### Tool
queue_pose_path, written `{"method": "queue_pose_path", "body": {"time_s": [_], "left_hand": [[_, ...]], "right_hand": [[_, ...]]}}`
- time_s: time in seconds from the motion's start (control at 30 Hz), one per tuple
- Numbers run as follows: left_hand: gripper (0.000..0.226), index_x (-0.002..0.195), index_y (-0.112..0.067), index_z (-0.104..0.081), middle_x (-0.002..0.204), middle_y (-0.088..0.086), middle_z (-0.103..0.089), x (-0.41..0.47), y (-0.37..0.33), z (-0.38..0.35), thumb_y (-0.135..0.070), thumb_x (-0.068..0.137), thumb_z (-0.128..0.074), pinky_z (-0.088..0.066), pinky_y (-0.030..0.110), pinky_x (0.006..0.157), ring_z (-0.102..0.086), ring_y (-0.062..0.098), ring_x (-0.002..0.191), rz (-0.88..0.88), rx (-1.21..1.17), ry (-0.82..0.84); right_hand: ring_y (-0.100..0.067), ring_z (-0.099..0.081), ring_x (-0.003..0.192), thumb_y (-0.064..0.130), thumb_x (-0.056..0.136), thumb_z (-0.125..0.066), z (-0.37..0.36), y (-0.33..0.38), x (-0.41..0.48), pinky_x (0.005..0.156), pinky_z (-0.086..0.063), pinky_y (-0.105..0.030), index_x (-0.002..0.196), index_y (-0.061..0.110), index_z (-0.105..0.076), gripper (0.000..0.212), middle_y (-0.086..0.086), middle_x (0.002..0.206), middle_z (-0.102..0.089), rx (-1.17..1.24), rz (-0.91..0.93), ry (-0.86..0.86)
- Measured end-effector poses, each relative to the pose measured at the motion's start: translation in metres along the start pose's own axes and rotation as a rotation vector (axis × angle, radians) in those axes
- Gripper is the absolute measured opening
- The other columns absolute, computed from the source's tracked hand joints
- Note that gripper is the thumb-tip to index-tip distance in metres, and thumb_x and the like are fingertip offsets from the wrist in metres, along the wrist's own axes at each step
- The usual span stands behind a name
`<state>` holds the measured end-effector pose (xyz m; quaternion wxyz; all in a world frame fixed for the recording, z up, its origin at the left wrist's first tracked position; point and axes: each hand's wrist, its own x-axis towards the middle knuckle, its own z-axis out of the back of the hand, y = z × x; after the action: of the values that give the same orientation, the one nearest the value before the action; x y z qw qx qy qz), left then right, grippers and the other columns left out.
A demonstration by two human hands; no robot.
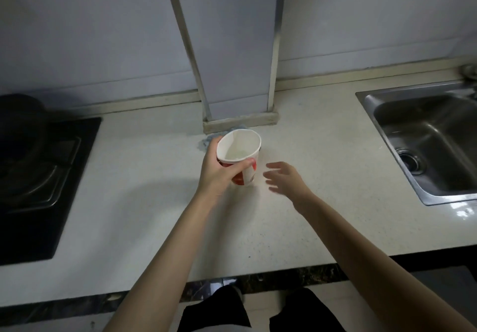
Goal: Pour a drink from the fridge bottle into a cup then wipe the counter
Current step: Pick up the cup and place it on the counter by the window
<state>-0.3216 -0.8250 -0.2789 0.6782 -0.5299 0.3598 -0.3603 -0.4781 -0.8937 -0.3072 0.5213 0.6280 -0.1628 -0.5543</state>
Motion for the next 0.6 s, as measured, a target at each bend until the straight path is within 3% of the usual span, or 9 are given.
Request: {"method": "queue_pose_path", "body": {"time_s": [0.07, 0.17, 0.27, 0.37, 0.47, 0.6], "left_hand": [[0.064, 0.126, -0.025, -0.052, 0.117, -0.014, -0.06, -0.002, -0.018, 0.002, -0.013, 0.073, -0.086, -0.051, 0.018, 0.08, -0.057, -0.007, 0.104, -0.023, 0.003, 0.02], [0.065, 0.126, -0.022, -0.051, 0.116, -0.012, -0.059, 0.0, -0.052, -0.001, -0.013, 0.072, -0.086, -0.049, 0.009, 0.075, -0.056, -0.014, 0.098, -0.07, 0.031, 0.071], [0.066, 0.127, -0.019, -0.048, 0.112, -0.014, -0.057, 0.003, -0.083, -0.004, -0.008, 0.073, -0.085, -0.048, 0.006, 0.072, -0.055, -0.018, 0.093, -0.124, 0.021, 0.114], [0.072, 0.129, -0.021, -0.047, 0.117, -0.011, -0.057, 0.006, -0.105, -0.003, -0.015, 0.07, -0.087, -0.049, 0.008, 0.072, -0.055, -0.001, 0.107, -0.174, 0.039, 0.186], [0.073, 0.128, -0.022, -0.05, 0.121, -0.008, -0.059, 0.013, -0.122, 0.001, -0.019, 0.067, -0.09, -0.051, 0.016, 0.08, -0.056, 0.008, 0.113, -0.213, 0.08, 0.264], [0.064, 0.121, -0.024, -0.053, 0.114, -0.011, -0.062, 0.022, -0.146, 0.004, -0.016, 0.069, -0.089, -0.05, 0.011, 0.078, -0.059, 0.0, 0.104, -0.247, 0.095, 0.392]], "right_hand": [[-0.034, -0.062, 0.106, 0.015, 0.094, -0.056, 0.005, 0.01, -0.007, 0.092, -0.052, -0.044, 0.129, 0.0, -0.05, 0.039, -0.02, 0.123, -0.057, 0.272, -0.099, 0.159], [-0.039, -0.064, 0.103, 0.018, 0.09, -0.058, 0.011, 0.035, -0.018, 0.094, -0.051, -0.049, 0.12, -0.007, -0.056, 0.039, -0.026, 0.116, -0.061, 0.435, -0.072, 0.278], [-0.039, -0.063, 0.102, 0.013, 0.095, -0.05, 0.02, 0.063, -0.027, 0.096, -0.05, -0.047, 0.112, -0.007, -0.059, 0.028, -0.024, 0.108, -0.064, 0.435, -0.022, 0.238], [-0.035, -0.065, 0.1, 0.012, 0.095, -0.048, 0.029, 0.082, -0.037, 0.096, -0.049, -0.046, 0.102, -0.002, -0.063, 0.022, -0.02, 0.102, -0.067, 0.425, 0.011, 0.203], [-0.032, -0.066, 0.102, 0.014, 0.095, -0.051, 0.038, 0.093, -0.05, 0.093, -0.051, -0.043, 0.106, -0.002, -0.063, 0.023, -0.02, 0.109, -0.068, 0.385, 0.024, 0.165], [-0.029, -0.065, 0.106, 0.016, 0.093, -0.058, 0.05, 0.095, -0.069, 0.092, -0.052, -0.041, 0.116, -0.005, -0.061, 0.031, -0.018, 0.114, -0.067, 0.41, 0.027, 0.124]]}}
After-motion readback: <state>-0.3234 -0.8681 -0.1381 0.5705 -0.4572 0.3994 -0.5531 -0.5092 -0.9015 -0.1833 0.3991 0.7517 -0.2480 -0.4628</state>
